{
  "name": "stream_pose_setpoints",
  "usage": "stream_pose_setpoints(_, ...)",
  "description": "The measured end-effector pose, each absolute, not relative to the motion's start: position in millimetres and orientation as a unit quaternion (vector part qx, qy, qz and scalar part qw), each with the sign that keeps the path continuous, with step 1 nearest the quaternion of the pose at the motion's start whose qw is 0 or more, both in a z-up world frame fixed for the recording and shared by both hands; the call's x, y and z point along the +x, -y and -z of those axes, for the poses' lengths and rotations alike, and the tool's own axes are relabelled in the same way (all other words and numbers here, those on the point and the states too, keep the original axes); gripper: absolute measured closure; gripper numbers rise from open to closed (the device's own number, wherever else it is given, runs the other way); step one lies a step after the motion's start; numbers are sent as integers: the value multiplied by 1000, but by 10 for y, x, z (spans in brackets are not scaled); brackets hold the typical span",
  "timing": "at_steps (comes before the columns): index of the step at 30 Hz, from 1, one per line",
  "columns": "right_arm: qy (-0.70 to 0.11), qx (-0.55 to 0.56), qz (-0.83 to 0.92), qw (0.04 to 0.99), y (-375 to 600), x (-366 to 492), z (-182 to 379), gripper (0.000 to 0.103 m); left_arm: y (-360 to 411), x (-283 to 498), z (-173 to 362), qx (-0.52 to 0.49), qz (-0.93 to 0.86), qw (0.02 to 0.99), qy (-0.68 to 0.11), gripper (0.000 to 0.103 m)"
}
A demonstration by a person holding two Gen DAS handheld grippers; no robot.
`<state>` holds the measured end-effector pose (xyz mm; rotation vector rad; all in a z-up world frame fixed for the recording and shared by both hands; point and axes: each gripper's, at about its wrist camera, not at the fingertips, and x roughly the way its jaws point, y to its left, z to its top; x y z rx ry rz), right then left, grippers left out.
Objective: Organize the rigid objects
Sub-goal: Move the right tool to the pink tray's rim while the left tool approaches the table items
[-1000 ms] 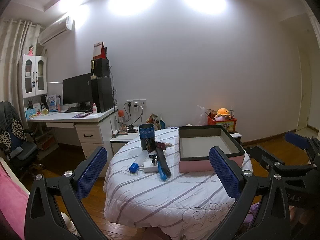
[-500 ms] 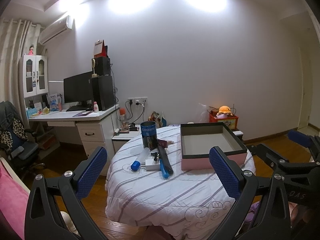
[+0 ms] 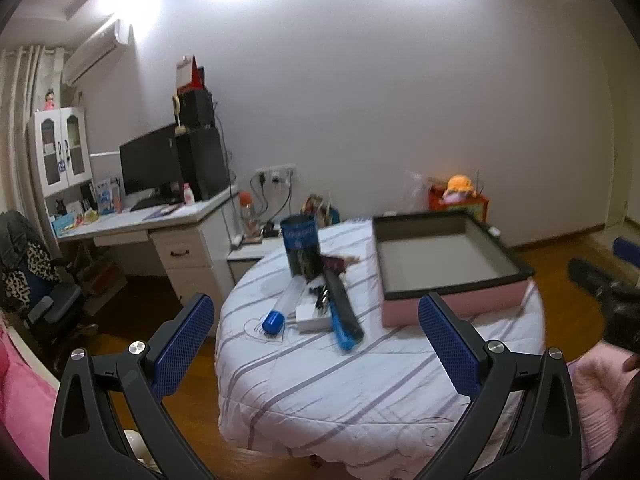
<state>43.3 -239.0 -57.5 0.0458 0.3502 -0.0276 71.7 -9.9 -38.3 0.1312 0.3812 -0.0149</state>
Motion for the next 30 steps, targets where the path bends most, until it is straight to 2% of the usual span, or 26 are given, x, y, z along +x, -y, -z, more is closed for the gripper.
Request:
stream_pose_setpoints(10,-230,16,29,973,2537,1101,665,0,109,1391,518,60,-4,965,-254,0)
stream_pose_setpoints(21,-280,0,42,959,2712,1813,729,0,86,2081,577,48,-8,955,-293,0)
stream_pose_setpoints(30,-355,0,44,934,2918,2344,964,0,87,2433,689,47,-8,947,-317,0)
